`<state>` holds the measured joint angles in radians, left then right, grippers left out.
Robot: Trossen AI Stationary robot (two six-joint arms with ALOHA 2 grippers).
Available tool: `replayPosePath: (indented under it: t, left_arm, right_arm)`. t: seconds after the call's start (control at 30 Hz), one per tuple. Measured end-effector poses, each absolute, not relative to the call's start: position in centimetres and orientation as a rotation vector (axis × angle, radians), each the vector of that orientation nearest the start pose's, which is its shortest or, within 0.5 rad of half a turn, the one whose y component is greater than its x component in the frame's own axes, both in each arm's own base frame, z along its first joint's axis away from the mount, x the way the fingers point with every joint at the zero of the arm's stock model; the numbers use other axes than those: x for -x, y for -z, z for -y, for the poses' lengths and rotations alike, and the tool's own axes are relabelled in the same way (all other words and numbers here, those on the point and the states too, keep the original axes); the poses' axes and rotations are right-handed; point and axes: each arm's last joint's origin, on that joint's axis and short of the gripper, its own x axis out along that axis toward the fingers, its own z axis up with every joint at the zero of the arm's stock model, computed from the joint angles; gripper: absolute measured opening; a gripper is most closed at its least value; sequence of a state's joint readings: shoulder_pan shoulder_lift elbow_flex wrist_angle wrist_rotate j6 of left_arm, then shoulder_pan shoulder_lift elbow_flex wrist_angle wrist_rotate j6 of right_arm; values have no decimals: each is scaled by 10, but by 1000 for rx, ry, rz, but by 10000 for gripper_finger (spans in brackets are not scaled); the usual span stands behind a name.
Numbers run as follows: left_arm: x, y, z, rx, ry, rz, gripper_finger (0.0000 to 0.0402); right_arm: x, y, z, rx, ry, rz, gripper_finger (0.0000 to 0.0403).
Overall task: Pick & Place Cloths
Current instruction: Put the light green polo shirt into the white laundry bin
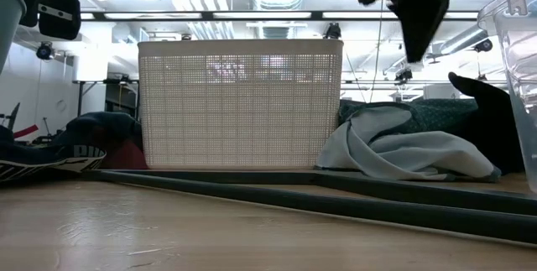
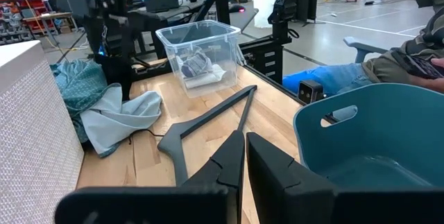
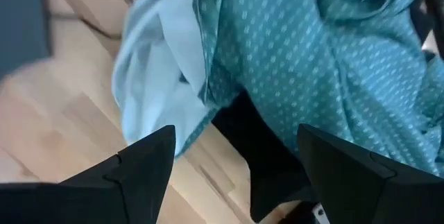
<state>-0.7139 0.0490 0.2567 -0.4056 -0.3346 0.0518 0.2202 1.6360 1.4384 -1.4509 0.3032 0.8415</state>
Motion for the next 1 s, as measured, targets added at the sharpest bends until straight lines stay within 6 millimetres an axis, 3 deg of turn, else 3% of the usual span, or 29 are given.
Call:
replayPosePath:
  t: [0.27, 0.67, 0.83, 1.0]
  left_arm:
    - [-64, -207, 43, -151, 383, -162, 23]
    - [-64, -207, 43, -151, 382, -162, 23]
    - [-64, -207, 43, -151, 382, -163, 23]
    - [-64, -207, 43, -151, 382, -162, 23]
  right_arm:
    - [-268, -257, -39, -117, 764, -1496, 312]
    - [-259, -214, -1, -91, 813, -1590, 259]
    - [-253, -203, 2, -79, 821, -1622, 218]
    - [-247, -196, 2, -72, 818, -1654, 130]
